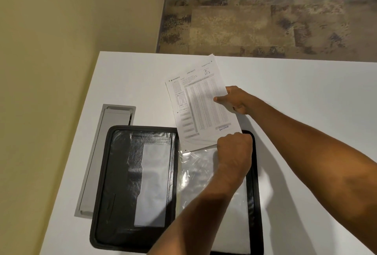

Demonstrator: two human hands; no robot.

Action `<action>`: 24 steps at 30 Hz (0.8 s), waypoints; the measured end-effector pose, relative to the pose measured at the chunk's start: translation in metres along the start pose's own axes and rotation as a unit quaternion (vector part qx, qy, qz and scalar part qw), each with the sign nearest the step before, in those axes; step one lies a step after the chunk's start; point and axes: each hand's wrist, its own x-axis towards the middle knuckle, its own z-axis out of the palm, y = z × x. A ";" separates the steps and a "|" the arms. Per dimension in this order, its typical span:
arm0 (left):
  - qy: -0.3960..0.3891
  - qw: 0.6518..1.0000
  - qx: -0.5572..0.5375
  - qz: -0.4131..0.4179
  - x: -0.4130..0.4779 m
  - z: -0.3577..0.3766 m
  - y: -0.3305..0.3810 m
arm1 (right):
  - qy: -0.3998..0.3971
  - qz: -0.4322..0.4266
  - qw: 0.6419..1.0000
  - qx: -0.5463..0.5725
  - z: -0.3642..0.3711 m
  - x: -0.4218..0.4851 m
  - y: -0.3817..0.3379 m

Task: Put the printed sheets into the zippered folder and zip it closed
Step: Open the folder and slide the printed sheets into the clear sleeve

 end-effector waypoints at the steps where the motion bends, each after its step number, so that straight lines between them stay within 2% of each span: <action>1: 0.003 1.000 0.006 0.007 0.000 0.001 -0.001 | 0.003 0.004 1.000 0.001 0.000 0.001 0.004; 10: -0.004 1.000 -0.011 0.010 0.003 0.014 -0.003 | 0.019 0.024 0.998 0.059 -0.001 -0.016 0.027; 16: 0.015 0.997 0.000 0.077 0.007 0.038 -0.012 | 0.030 0.041 0.996 0.070 -0.004 -0.013 0.039; 20: 0.047 0.991 -0.048 0.117 0.013 0.044 -0.022 | 0.024 0.060 0.995 0.079 -0.007 -0.009 0.041; 24: 0.077 0.983 -0.078 0.147 0.022 0.045 -0.030 | 0.061 0.064 0.995 0.055 0.002 -0.022 0.026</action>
